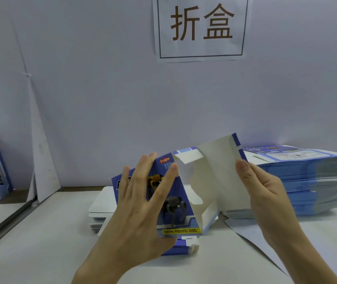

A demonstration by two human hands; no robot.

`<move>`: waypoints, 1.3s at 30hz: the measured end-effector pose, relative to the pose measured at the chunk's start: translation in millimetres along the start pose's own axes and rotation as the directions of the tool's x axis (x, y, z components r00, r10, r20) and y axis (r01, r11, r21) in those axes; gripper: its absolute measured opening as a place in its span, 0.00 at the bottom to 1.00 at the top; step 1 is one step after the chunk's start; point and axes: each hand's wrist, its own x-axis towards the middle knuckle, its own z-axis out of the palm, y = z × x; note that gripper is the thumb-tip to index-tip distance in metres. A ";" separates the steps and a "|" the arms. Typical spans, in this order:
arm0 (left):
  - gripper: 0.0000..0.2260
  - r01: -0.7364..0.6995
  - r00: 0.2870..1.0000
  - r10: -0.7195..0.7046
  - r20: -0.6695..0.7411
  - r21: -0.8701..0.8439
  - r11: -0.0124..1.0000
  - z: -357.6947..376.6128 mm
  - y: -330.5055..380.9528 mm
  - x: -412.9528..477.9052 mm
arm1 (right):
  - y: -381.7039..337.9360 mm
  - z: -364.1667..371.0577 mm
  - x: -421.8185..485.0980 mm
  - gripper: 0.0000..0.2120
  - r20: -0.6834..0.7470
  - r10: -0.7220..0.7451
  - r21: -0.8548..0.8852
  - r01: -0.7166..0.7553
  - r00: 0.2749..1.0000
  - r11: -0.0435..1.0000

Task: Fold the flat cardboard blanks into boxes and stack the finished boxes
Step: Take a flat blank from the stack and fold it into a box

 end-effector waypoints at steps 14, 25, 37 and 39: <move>0.48 -0.047 0.996 0.041 0.077 0.079 0.996 -4.8 3.9 0.0 | 6.4 -6.1 4.1 0.16 0.002 0.023 -0.019 -0.023 1.000 1.000; 0.47 -0.021 0.999 0.021 -0.039 -0.003 1.000 -12.6 0.4 2.1 | 7.3 -5.0 1.4 0.13 0.129 -0.039 -0.022 0.042 0.991 0.999; 0.48 0.005 1.000 -0.002 -0.021 0.138 0.990 -9.0 2.2 3.6 | 22.5 27.2 -20.6 0.23 0.371 -0.131 -0.187 0.212 0.919 0.959; 0.47 0.005 1.000 -0.002 -0.024 0.125 0.992 -10.0 2.4 3.9 | 24.3 30.0 -21.1 0.24 0.351 -0.145 -0.187 0.221 0.925 0.957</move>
